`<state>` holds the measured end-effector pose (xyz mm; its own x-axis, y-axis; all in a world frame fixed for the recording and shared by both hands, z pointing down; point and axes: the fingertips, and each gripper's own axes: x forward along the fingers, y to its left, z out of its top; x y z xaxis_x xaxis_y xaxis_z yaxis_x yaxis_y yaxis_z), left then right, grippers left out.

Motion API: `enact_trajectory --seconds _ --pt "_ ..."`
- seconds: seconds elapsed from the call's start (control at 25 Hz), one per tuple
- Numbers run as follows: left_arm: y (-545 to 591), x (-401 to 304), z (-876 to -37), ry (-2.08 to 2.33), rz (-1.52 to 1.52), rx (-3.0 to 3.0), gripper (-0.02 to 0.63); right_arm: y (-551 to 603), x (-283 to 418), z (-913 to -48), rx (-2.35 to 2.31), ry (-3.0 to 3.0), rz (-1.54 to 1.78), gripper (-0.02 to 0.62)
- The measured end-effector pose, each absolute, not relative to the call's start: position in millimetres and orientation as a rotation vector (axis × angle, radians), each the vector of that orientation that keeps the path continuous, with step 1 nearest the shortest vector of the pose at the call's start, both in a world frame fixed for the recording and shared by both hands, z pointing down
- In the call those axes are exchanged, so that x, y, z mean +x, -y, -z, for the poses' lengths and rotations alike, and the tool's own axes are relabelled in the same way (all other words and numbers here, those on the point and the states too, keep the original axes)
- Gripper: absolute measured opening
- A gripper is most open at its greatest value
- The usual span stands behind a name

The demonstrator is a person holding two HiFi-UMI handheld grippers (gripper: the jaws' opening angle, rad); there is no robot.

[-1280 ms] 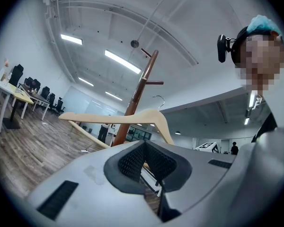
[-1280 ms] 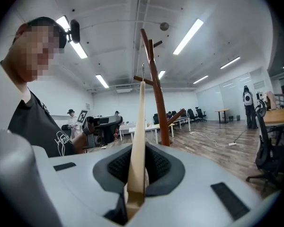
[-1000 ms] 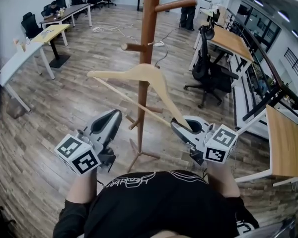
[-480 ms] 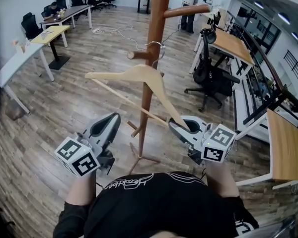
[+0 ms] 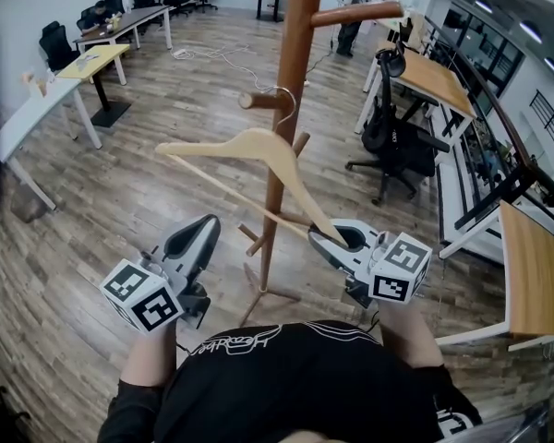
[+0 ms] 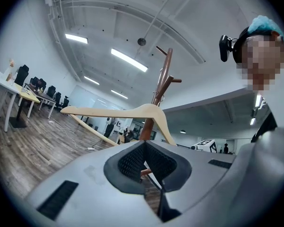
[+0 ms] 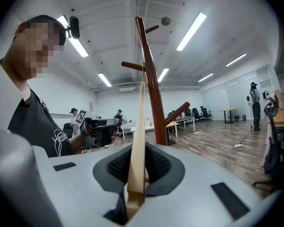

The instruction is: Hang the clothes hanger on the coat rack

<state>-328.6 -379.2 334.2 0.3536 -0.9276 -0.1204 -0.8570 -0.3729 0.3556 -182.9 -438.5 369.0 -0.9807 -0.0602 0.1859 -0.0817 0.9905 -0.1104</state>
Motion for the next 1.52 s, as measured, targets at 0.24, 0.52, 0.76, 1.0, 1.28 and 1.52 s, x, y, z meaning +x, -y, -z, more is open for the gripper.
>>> enact_trajectory --seconds 0.24,0.52,0.76,1.0,1.28,1.52 --pt "374.2 -330.4 -338.1 1.617 0.434 2.358 0.008 440.3 -181.6 -374.5 0.119 2.95 -0.185 0.063" --pt "365.9 -334.1 -345.7 1.635 0.443 2.326 0.008 447.2 -176.9 -377.1 0.194 2.956 -0.171 0.063" --pt "359.1 -336.7 -356.2 1.634 0.448 2.297 0.008 446.8 -175.0 -372.6 0.207 2.994 -0.194 0.074" --pt "344.2 -325.8 -360.2 1.649 0.465 2.267 0.008 456.5 -153.5 -367.6 0.33 3.016 -0.226 0.226" --pt "315.1 -280.6 -358.7 1.639 0.458 2.271 0.008 446.5 -79.9 -365.5 0.556 3.052 -0.289 0.249" --pt "279.0 -214.4 -360.3 1.578 0.41 2.3 0.008 384.2 -20.5 -356.6 0.522 3.095 -0.322 0.249"
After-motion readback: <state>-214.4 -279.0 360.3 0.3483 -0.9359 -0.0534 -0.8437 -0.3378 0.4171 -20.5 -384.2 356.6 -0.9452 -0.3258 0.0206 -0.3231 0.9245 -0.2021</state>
